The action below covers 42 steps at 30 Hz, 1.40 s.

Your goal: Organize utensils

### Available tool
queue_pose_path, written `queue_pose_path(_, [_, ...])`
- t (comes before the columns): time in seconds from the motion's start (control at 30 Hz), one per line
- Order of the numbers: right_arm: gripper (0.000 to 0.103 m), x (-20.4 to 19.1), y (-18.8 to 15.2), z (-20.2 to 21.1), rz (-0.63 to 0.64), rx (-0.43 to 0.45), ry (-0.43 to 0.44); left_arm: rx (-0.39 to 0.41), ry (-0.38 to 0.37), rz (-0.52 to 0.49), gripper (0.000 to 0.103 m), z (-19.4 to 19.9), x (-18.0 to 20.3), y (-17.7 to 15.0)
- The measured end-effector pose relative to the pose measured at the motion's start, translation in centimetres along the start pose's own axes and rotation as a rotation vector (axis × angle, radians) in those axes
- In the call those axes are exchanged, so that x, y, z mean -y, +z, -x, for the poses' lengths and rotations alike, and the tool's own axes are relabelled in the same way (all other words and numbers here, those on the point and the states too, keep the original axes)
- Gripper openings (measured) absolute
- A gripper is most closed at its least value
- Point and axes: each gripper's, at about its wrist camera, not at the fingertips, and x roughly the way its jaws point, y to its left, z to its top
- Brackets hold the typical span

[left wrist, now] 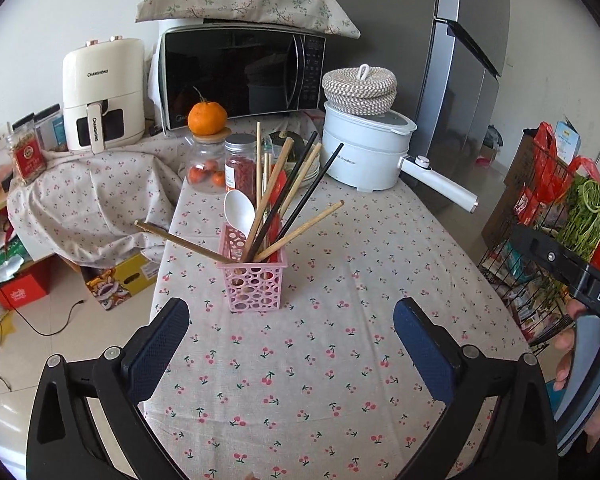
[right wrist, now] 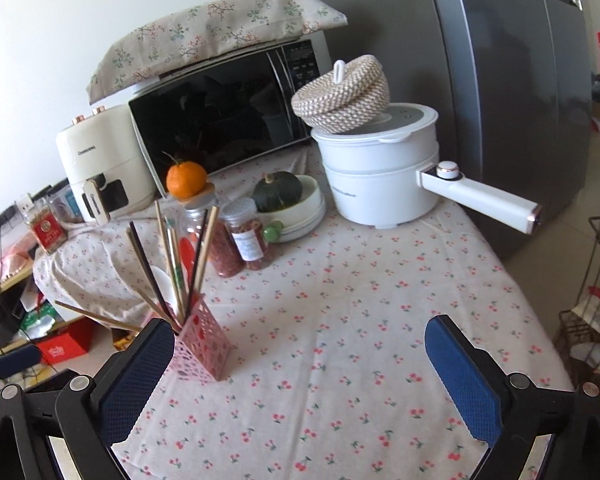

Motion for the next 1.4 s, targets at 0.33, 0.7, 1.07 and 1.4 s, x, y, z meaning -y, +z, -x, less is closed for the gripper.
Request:
queue_pose_path(0.33, [0.103, -0.2, -1.9, -0.2, 0.121, -0.017, -0.192, 0.068, 0.047, 0.024, 0.103, 0.4, 0.5, -0.6])
queue_pose_path(0.7, [0.103, -0.8, -2.0, -1.3, 0.125, -0.041, -0.192, 0.04, 0.063, -0.009, 0.103, -0.6, 1.0, -0.9])
queue_pose_path(1.07, [0.103, -1.1, -2.0, -1.0, 0.129, -0.017, -0.203, 0.054, 0.068, -0.017, 0.103, -0.6, 1.2, -1.1])
queue_pose_path(1.4, [0.103, -1.2, -2.0, -0.9, 0.125, -0.02, -0.202, 0.059, 0.071, -0.02, 0.103, -0.4, 1.3, -1.2])
